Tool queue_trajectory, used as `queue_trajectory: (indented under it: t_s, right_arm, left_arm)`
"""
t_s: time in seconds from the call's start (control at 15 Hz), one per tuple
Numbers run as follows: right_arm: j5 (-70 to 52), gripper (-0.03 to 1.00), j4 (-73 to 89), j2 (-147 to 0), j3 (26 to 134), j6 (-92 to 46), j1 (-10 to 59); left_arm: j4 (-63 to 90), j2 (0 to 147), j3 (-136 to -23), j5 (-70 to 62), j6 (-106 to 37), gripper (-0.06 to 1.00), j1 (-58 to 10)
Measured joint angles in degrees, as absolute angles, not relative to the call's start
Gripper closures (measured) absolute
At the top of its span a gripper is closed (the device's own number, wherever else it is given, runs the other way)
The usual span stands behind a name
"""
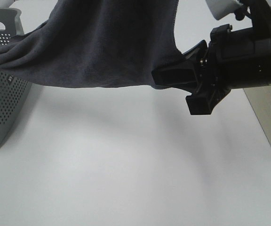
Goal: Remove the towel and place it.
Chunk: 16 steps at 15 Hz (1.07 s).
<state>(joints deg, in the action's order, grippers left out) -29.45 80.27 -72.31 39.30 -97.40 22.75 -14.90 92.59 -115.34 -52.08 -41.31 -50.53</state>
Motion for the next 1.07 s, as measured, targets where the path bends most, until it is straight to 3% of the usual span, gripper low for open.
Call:
queue_trajectory:
  t_s: [0.53,0.6,0.8,1.07]
  right_arm:
    - [-30.4,0.95,76.4,-72.1,39.4,-77.2,22.7]
    - [-31.2,0.95,65.7,-70.9,41.9,-63.2,22.7]
    - [-37.4,0.95,40.7,-69.2,50.8,-38.4,22.9]
    - [-47.1,0.95,7.9,-69.3,66.7,-15.0,22.9]
  left_arm:
    - [-14.8,92.6,-115.3,-53.2,-41.3,0.94,-50.5]
    - [-14.8,93.4,-115.3,-54.9,-41.2,0.94,-50.5]
    - [-16.0,95.6,-115.3,-54.8,-41.3,0.94,-49.7]
    - [-17.7,96.5,-115.3,-48.7,-41.1,0.94,-46.2]
